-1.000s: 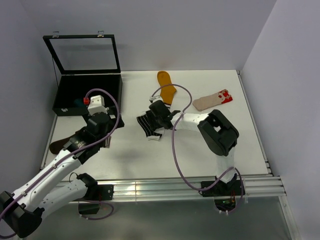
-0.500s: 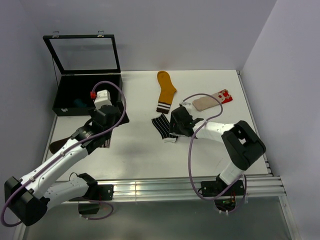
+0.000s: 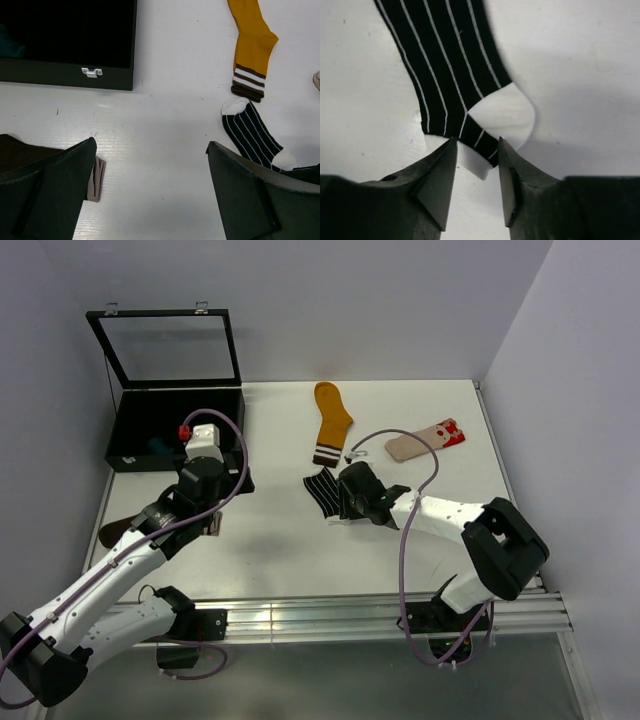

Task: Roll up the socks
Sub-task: Roll the sock at the center of the board.

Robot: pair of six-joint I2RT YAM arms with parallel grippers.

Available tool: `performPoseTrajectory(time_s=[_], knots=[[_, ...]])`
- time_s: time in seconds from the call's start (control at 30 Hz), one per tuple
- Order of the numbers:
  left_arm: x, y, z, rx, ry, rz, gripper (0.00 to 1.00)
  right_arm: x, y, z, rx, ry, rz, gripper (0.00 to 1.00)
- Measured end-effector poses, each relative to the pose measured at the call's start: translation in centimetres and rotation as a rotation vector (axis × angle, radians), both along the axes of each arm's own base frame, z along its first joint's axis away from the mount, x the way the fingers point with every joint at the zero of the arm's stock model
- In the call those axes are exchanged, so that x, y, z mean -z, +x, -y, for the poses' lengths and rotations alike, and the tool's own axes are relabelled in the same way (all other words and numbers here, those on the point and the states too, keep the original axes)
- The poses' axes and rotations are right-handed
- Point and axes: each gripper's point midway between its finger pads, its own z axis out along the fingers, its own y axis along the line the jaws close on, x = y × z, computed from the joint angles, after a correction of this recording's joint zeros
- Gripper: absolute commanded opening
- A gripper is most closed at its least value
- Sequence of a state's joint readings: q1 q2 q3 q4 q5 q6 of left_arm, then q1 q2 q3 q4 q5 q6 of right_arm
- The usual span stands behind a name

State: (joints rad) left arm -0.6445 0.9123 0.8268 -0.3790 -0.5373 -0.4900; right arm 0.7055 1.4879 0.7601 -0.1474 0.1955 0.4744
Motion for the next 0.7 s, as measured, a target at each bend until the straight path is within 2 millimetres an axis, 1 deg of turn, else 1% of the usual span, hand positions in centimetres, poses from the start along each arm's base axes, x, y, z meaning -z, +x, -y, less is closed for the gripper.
performPoseTrajectory(time_s=[0.1, 0.23, 0.3, 0.37, 0.47, 0.6, 0.7], knots=[[-0.3, -0.1, -0.3, 0.012, 0.028, 0.011, 0.99, 0.8, -0.6, -0.5, -0.053, -0.016, -0.024, 0.42], [-0.5, -0.1, -0.6, 0.016, 0.053, 0.022, 0.99, 2.4, -0.8, -1.1, -0.108, -0.053, -0.072, 0.40], [-0.5, -0.1, -0.6, 0.018, 0.058, 0.021, 1.00, 2.3, -0.5, -1.9, -0.130, -0.047, -0.075, 0.40], [-0.4, -0.1, -0.7, 0.017, 0.066, 0.020, 0.99, 2.3, -0.2, -3.0, -0.161, -0.039, -0.080, 0.40], [-0.1, 0.1, -0.9, 0.008, 0.078, 0.011, 0.99, 2.3, -0.7, -5.2, -0.223, -0.024, -0.090, 0.40], [1.2, 0.5, -1.1, -0.004, 0.108, -0.028, 0.99, 2.0, -1.8, -9.0, -0.317, 0.003, -0.118, 0.41], [2.3, 0.6, -1.4, -0.018, 0.138, -0.063, 0.98, 1.4, -2.7, -11.0, -0.379, 0.021, -0.129, 0.41]])
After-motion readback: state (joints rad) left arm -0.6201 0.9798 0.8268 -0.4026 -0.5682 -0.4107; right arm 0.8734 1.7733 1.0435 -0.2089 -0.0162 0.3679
